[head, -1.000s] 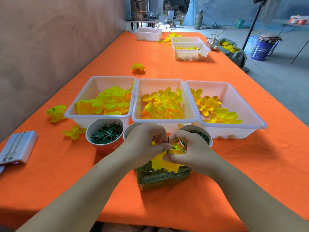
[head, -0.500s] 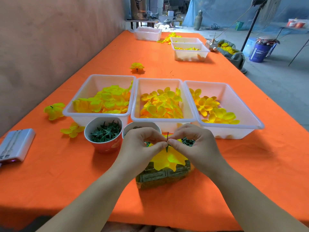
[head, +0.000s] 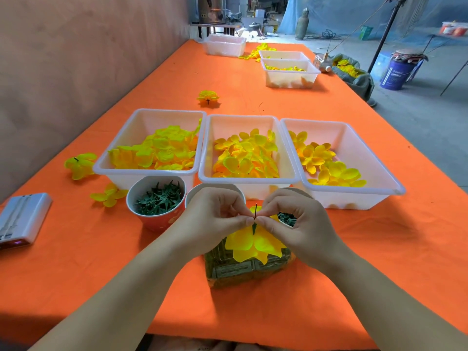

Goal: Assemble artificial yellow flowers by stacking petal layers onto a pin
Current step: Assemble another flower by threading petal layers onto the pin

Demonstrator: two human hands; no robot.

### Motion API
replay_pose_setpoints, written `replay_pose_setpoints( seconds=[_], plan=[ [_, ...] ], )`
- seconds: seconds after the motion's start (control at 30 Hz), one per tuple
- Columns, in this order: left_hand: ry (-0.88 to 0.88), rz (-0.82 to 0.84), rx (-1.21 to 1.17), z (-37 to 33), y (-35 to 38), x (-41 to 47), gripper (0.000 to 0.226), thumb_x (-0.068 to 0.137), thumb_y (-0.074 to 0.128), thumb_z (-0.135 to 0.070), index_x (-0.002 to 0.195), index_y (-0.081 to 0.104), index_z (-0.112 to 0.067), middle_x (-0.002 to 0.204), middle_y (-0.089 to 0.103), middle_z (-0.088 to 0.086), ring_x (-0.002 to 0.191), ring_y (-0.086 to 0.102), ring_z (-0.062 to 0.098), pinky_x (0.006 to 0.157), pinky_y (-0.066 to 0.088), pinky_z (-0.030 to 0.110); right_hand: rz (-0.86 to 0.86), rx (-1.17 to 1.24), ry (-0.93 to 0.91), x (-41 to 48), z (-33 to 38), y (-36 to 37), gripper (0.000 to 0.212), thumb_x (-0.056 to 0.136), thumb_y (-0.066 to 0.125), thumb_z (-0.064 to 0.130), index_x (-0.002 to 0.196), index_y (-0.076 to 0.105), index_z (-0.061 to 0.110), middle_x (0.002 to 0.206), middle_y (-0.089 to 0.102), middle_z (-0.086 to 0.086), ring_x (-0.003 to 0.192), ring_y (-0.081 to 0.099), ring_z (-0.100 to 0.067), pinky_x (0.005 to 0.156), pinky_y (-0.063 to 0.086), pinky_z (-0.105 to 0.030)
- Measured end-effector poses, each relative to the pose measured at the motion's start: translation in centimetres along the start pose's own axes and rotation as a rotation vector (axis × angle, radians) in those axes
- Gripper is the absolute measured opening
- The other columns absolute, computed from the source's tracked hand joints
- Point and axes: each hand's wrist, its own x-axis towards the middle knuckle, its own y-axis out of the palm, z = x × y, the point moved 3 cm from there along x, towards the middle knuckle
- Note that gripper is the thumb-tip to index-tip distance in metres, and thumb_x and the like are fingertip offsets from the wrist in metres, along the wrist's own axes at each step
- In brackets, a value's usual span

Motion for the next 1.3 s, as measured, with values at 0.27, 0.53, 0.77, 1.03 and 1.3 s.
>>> replay_pose_setpoints(
  seconds=[0.27, 0.53, 0.77, 1.03, 1.3],
  plan=[
    [-0.041, 0.011, -0.177, 1.1, 0.7, -0.4, 0.010, 0.086, 0.076, -0.007, 0.079, 0.071, -0.001, 0.069, 0.069, -0.004, 0.069, 0.058, 0.008, 0.065, 0.045, 0.023, -0.067, 0.065, -0.052, -0.5, -0.7, 0.5, 0.008, 0.081, 0.078, 0.002, 0.080, 0.074, 0.009, 0.083, 0.069, 0.005, 0.086, 0.065, -0.011, 0.075, 0.050, -0.029],
    [-0.007, 0.001, -0.049, 1.0, 0.6, -0.3, 0.010, 0.085, 0.078, -0.014, 0.076, 0.073, -0.012, 0.070, 0.068, -0.005, 0.068, 0.058, 0.007, 0.064, 0.047, 0.023, -0.061, 0.039, -0.087, -0.6, -0.7, 0.5, 0.008, 0.080, 0.079, 0.004, 0.079, 0.074, 0.010, 0.083, 0.069, 0.003, 0.087, 0.064, -0.010, 0.077, 0.050, -0.027],
    [0.034, -0.240, -0.004, 1.4, 1.6, -1.9, 0.018, 0.085, 0.077, -0.013, 0.079, 0.075, -0.029, 0.080, 0.070, -0.012, 0.078, 0.066, 0.008, 0.068, 0.055, 0.035, -0.041, 0.032, 0.023, -0.6, -0.1, -0.1, 0.016, 0.081, 0.079, 0.010, 0.085, 0.079, 0.026, 0.086, 0.071, 0.011, 0.090, 0.066, -0.011, 0.076, 0.052, -0.030],
    [-0.042, -0.338, -0.055, 1.1, 2.2, -2.7, 0.011, 0.076, 0.085, -0.027, 0.082, 0.076, -0.031, 0.085, 0.073, -0.014, 0.086, 0.067, 0.005, 0.071, 0.052, 0.021, 0.087, 0.078, 0.318, 0.2, 0.6, -0.8, 0.017, 0.081, 0.081, 0.014, 0.079, 0.078, 0.030, 0.078, 0.073, 0.007, 0.083, 0.070, -0.011, 0.083, 0.055, -0.049],
    [0.057, -0.354, 0.149, 0.1, 1.8, -2.8, 0.015, 0.080, 0.077, -0.013, 0.085, 0.069, -0.025, 0.084, 0.069, -0.014, 0.083, 0.067, 0.005, 0.072, 0.058, 0.037, 0.155, 0.061, 0.334, 0.8, 0.9, -0.7, 0.015, 0.083, 0.078, 0.010, 0.087, 0.075, 0.024, 0.085, 0.074, 0.000, 0.084, 0.068, -0.014, 0.079, 0.052, -0.043]
  ],
)
